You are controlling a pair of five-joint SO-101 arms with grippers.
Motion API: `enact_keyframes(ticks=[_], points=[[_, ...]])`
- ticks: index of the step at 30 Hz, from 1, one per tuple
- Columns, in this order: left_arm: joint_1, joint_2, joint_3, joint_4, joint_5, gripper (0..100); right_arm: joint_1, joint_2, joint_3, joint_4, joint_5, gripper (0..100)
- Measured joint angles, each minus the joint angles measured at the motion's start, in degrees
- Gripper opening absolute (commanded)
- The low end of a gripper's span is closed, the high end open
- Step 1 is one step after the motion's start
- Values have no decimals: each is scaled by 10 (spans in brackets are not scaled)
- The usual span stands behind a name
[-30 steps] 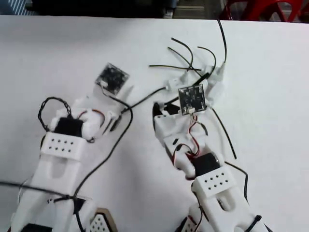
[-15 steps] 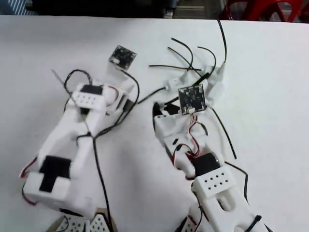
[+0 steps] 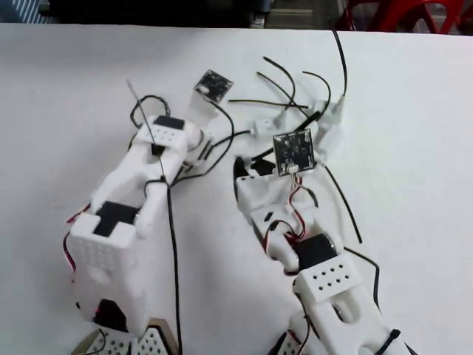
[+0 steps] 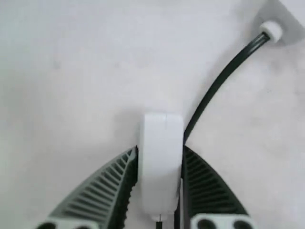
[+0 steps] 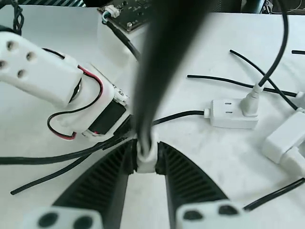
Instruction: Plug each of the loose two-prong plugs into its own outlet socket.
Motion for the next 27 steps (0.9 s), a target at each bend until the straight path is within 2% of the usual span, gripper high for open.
enact_keyframes(ticks=[2,6,13,17,22,25,27], points=[[0,2,-16,26,-25,22,0,0,0,0,0,17],[0,1,-46,96,-83,22,0,0,0,0,0,17],[0,-98,-39,177,-106,23,0,0,0,0,0,17],[0,-202,20,182,-116,23,0,0,0,0,0,17],[0,-325,152,178,-150,23,10,0,0,0,0,17],[13,-386,251,141,-156,27,25,0,0,-14,0,17],[21,-420,316,103,-157,68,33,0,0,-20,0,17]])
